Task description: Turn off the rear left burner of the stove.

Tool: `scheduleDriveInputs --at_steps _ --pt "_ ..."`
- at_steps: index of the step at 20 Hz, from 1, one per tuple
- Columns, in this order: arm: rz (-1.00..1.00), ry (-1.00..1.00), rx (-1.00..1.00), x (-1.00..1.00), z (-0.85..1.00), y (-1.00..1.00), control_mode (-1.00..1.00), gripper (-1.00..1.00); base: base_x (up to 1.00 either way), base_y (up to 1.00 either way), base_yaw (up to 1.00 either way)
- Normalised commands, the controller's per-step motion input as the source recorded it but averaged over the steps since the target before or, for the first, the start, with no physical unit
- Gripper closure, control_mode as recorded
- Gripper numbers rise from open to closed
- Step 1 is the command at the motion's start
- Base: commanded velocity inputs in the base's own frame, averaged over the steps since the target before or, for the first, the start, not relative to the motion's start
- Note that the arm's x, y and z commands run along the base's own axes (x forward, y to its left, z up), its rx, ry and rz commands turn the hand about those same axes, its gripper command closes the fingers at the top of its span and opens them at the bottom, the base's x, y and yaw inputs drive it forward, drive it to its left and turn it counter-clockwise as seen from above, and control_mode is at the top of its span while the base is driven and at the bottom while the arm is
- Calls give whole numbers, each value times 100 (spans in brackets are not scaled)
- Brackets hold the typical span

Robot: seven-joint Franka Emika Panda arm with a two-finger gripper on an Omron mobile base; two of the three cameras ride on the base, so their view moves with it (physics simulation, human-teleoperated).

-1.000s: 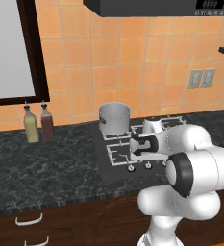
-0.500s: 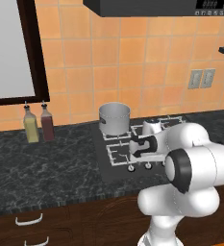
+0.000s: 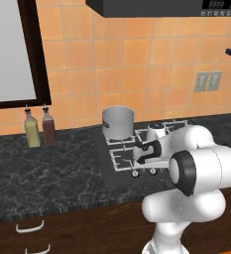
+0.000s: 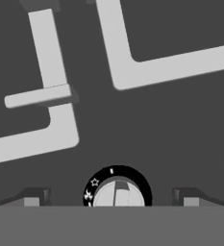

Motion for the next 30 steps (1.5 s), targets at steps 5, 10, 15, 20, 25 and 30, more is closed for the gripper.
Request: scheduleDriveInputs --at_steps 5,10,15,20,25,30 --pt "0 0 0 0 -4 0 -100 100 0 0 0" --pt "0 0 0 0 0 0 -100 100 0 0 0" --pt "0 0 0 0 0 0 -100 100 0 0 0" --pt "0 0 0 0 0 0 -100 100 0 0 0" --pt "-15 0 2 0 -2 0 -100 100 0 0 0" --pt "-29 0 7 0 -7 0 -100 100 0 0 0"
